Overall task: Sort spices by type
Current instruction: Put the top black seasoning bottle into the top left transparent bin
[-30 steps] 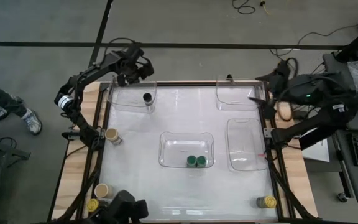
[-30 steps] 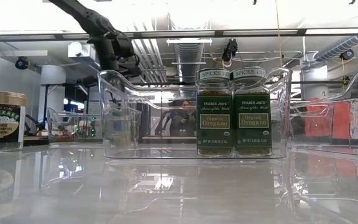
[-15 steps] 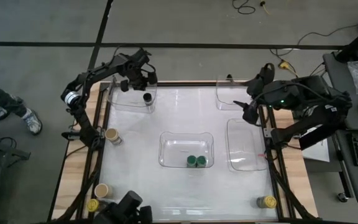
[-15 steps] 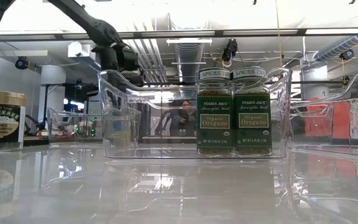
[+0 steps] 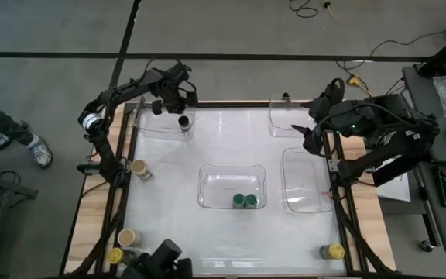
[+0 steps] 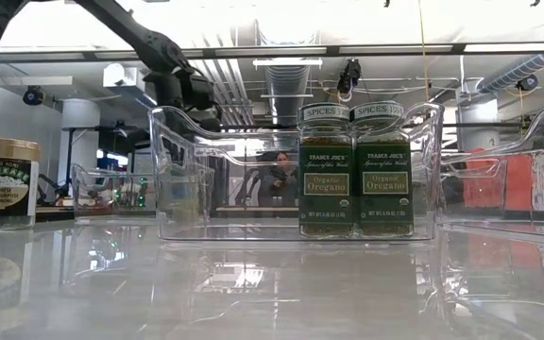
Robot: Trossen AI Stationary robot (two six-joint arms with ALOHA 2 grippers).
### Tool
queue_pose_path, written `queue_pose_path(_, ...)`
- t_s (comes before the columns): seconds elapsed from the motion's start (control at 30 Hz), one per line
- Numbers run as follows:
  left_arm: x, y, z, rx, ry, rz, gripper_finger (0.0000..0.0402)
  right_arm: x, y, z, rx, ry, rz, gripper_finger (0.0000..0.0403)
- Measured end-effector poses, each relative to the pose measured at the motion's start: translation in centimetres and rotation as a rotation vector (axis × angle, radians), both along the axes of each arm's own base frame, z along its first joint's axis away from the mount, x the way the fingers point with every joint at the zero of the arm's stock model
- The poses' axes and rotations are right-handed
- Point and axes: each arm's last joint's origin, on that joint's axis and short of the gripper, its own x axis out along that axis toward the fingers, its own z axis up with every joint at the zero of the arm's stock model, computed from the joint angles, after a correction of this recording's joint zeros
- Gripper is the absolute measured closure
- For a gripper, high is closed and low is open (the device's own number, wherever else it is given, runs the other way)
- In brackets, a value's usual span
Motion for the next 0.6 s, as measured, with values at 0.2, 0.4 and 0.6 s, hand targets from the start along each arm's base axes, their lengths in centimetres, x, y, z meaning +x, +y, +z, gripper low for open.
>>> queue_pose_path(0.2,0.3,-0.3,-0.4,-0.02,0.022,-0.015,0.0401,0.0,0.0,0.0,-0.001,0.001,0.001,0.0097)
queue_pose_path(0.4,0.4,-0.6,-0.4,-0.03,0.033,-0.034,0.0402,0.0,0.0,0.0,-0.005,0.003,0.004,0.0102)
queue_pose_path(0.6,0.2,-1.0,-0.5,-0.061,0.065,-0.062,0.0402,0.0,0.0,0.0,-0.007,0.005,0.006,0.0094)
